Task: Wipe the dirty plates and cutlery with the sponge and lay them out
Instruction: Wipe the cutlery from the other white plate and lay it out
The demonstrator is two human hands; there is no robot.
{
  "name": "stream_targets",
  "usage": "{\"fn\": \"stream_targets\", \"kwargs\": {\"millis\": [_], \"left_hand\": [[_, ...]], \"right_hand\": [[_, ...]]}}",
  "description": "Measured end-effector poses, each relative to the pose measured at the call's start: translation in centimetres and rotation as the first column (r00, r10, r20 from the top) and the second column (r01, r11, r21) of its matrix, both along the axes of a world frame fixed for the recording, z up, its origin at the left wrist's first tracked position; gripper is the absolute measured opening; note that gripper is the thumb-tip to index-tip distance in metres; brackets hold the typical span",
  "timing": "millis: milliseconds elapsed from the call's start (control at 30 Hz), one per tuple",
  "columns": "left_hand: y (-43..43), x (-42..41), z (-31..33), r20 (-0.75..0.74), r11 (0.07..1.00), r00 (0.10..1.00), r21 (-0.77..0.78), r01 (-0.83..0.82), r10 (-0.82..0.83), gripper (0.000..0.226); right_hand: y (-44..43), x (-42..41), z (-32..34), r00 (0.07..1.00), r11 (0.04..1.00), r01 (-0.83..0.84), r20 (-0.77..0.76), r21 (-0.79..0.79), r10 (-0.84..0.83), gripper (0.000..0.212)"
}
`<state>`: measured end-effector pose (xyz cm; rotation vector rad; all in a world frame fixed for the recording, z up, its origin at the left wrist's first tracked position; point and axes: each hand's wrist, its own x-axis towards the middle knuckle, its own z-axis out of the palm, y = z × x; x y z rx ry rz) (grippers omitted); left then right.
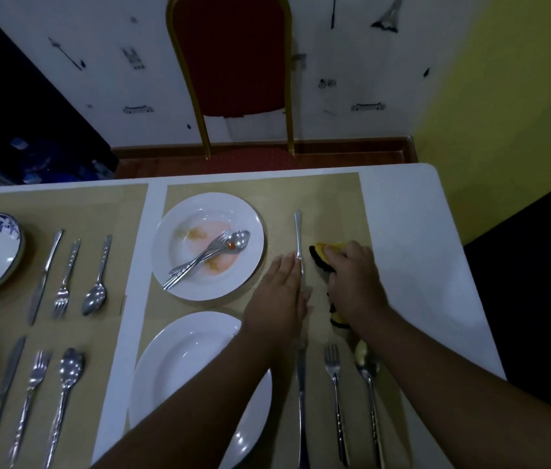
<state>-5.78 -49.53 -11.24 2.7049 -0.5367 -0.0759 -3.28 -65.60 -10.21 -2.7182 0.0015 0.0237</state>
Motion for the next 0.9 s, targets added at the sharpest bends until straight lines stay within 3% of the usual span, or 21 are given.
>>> {"fn": "stream_targets", "kwargs": {"millis": [100, 167, 300, 467, 600, 900], "left_hand": [[0.9, -1.2, 1.3, 0.091, 0.997, 0.996, 0.069, 0.02, -0.026, 0.055], [1.5, -2.1, 2.2, 0.115, 0.999, 0.993, 0.034, -0.036, 0.032, 0.053], [4.3, -3.8, 3.6, -0.023, 0.97, 0.972, -0.072, -0.233, 0.232, 0.048], [10.0, -3.3, 3.4, -0.053, 0.91, 0.909, -0.012, -0.415, 0.414, 0.016], [14.2, -1.5, 4.2, -0.119, 0.839, 0.832, 0.016, -0.545, 0.542, 0.021], [17.9, 3.8, 3.4, -0.152, 0.853, 0.84, 0.074, -0.516, 0.521, 0.011]], "right_hand": [[0.3, -0.8, 0.7, 0.999, 1.0, -0.018, 0.03, 0.005, 0.018, 0.043], [1.0, -1.4, 1.4, 0.999, 1.0, -0.023, 0.046, 0.022, 0.022, 0.04], [3.2, -2.6, 2.9, 0.99, 0.989, -0.107, 0.108, 0.102, 0.096, 0.04], [7.5, -3.1, 3.7, 0.983, 0.973, -0.17, 0.095, 0.155, 0.157, 0.047], [11.4, -2.7, 3.7, 0.979, 0.954, -0.199, 0.078, 0.223, 0.186, 0.056], [17.5, -1.1, 2.5, 0.992, 0.966, -0.113, 0.072, 0.231, 0.099, 0.048]]}}
